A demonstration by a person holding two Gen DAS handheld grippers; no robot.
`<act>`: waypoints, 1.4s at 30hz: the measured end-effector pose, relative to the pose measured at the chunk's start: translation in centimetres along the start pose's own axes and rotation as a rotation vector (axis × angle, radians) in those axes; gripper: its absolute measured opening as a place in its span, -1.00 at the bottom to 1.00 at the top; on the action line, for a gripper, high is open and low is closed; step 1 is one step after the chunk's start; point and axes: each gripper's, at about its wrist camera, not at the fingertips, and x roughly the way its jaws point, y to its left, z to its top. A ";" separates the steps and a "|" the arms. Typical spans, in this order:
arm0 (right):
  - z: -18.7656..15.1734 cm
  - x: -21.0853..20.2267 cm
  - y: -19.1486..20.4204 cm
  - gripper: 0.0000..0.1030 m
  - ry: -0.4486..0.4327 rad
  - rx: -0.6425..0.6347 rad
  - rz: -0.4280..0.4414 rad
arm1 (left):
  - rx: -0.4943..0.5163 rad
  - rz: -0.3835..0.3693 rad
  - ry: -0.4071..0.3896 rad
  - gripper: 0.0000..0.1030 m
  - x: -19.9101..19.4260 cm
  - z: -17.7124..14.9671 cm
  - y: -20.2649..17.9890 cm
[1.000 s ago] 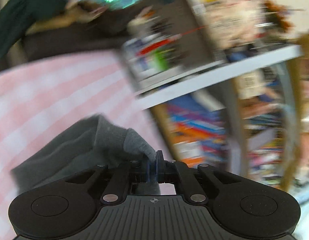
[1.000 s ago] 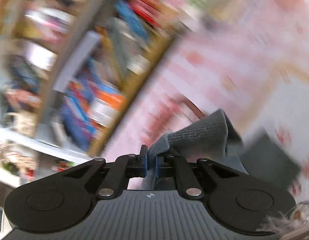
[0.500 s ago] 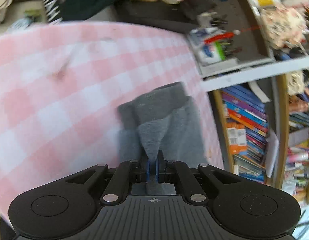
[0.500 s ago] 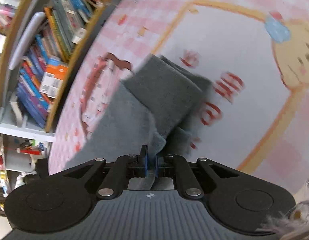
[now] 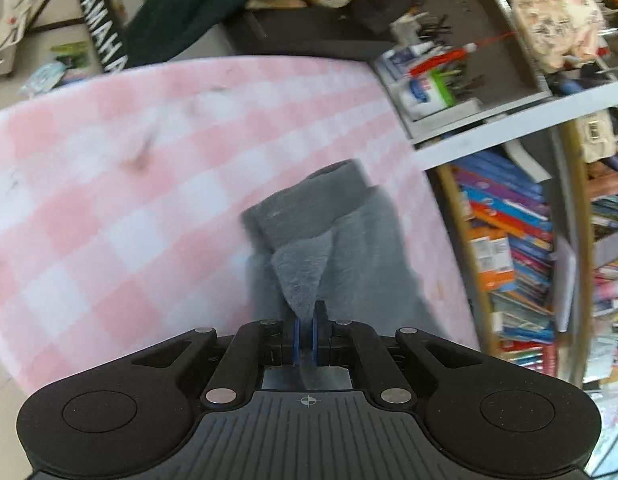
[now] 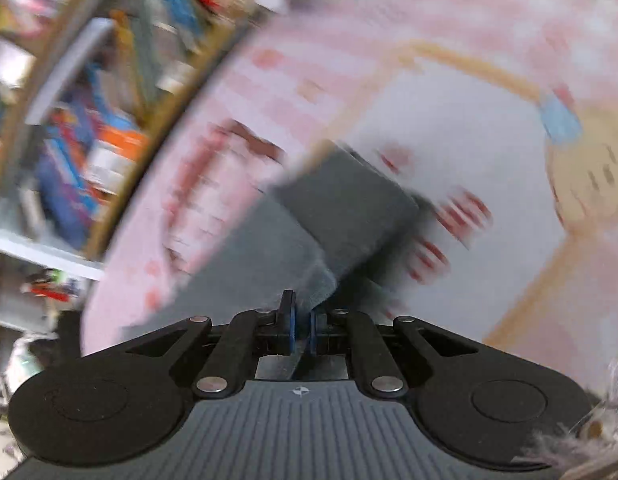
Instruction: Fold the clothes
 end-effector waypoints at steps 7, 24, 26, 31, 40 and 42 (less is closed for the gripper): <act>-0.9 -2.3 -1.4 -0.28 -0.037 0.017 -0.056 | -0.030 0.055 -0.033 -0.29 -1.2 0.2 1.3; 4.1 4.0 3.7 -0.79 -0.036 -0.072 -0.017 | -0.091 -0.021 -0.064 -0.82 6.7 3.9 -2.1; 5.6 3.5 5.5 -0.81 -0.086 -0.083 0.042 | -0.061 -0.087 -0.086 -0.84 6.2 4.7 -4.2; 6.1 -1.2 7.5 -0.81 -0.210 -0.083 0.201 | -0.023 -0.243 -0.169 -0.84 2.5 4.4 -5.8; 2.0 2.6 0.6 -0.80 -0.073 -0.017 0.000 | -0.071 -0.041 -0.091 -0.82 3.6 1.7 1.3; 1.8 2.7 0.7 -0.80 -0.080 -0.024 -0.005 | -0.056 -0.025 -0.081 -0.81 3.9 1.9 1.1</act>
